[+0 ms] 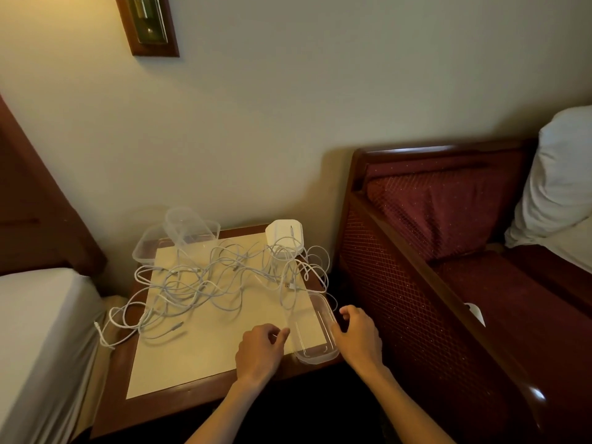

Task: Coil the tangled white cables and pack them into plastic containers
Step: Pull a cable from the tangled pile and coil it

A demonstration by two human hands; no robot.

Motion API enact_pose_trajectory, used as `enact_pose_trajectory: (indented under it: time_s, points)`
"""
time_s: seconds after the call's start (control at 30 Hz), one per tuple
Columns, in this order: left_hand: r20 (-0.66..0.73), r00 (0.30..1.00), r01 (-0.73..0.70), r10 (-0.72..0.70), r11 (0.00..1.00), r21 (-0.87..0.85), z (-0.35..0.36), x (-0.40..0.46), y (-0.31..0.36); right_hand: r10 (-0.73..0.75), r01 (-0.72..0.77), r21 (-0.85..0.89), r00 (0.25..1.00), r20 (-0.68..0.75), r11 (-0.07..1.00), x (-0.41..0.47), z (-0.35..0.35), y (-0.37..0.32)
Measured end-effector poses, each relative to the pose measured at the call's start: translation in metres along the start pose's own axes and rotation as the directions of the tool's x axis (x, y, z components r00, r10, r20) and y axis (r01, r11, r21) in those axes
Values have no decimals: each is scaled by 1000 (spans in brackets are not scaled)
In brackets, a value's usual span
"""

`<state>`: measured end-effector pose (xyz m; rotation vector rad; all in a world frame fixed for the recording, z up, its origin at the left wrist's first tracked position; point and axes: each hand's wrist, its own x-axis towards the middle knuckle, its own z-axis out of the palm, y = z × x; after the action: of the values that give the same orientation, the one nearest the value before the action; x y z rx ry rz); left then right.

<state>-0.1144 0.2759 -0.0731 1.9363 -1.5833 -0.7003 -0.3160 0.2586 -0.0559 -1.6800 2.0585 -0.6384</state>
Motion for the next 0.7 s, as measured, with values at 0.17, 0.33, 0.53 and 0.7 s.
enact_pose_trajectory:
  time_s: [0.17, 0.33, 0.53, 0.7]
  points:
    - [-145, 983, -116, 113, 993, -15, -33, 28, 10, -197, 200, 52, 978, -66, 978, 28, 5, -45]
    - [-191, 962, -189, 198, 980, 64, -59, 69, 8, -379, 381, 42, 924, -40, 924, 68, 17, -89]
    - [-227, 959, -142, 173, 979, 147, -84, 118, -15, -545, 546, -43, 838, 40, 836, 112, 36, -137]
    - [-237, 956, -135, 175, 976, 173, -99, 150, -31, -566, 600, -78, 784, 254, 796, 128, 63, -168]
